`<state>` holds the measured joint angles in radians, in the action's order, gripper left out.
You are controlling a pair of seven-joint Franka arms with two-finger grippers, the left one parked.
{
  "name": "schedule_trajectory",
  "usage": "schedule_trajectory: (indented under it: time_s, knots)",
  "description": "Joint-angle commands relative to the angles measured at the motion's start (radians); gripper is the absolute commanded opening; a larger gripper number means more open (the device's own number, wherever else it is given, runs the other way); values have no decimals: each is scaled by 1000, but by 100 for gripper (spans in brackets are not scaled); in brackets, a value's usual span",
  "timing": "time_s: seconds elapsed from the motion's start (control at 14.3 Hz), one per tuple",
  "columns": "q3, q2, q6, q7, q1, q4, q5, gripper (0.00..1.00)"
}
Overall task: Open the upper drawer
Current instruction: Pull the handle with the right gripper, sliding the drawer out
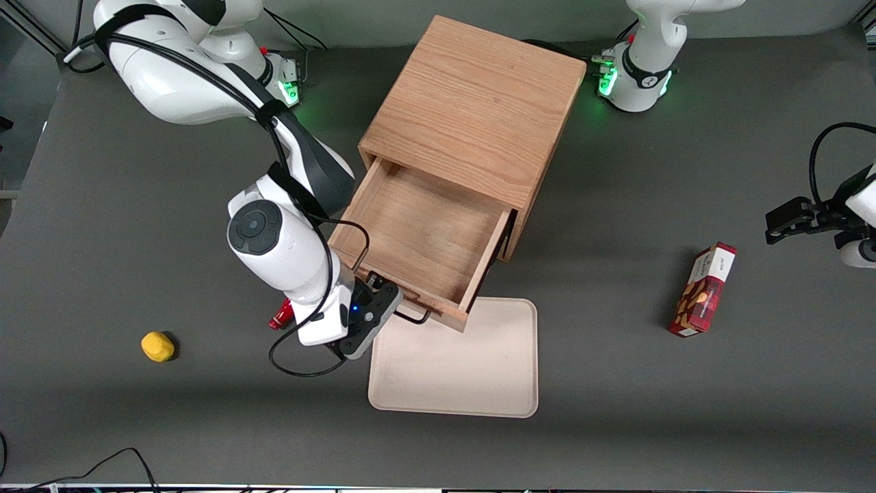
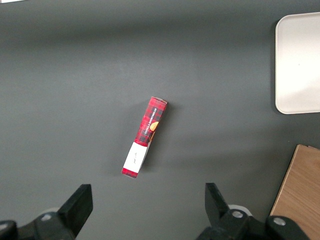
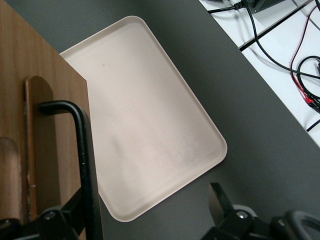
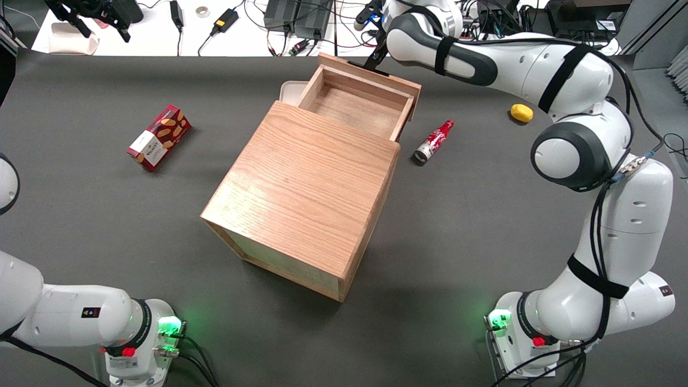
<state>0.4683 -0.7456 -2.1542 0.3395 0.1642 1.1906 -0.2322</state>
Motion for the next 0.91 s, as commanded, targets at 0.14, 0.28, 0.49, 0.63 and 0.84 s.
schedule_trajectory:
  time_s: [0.14, 0.28, 0.49, 0.63, 0.84]
  knots:
    - [4, 14, -4, -143, -9, -48, 51, 100]
    - [4, 20, -4, -151, -29, -45, 127, 100]
    - [6, 29, 5, -154, -35, -34, 177, 100]
    - [7, 38, 7, -155, -43, -10, 186, 100]
    - [7, 66, 57, -215, -46, -11, 221, 100]
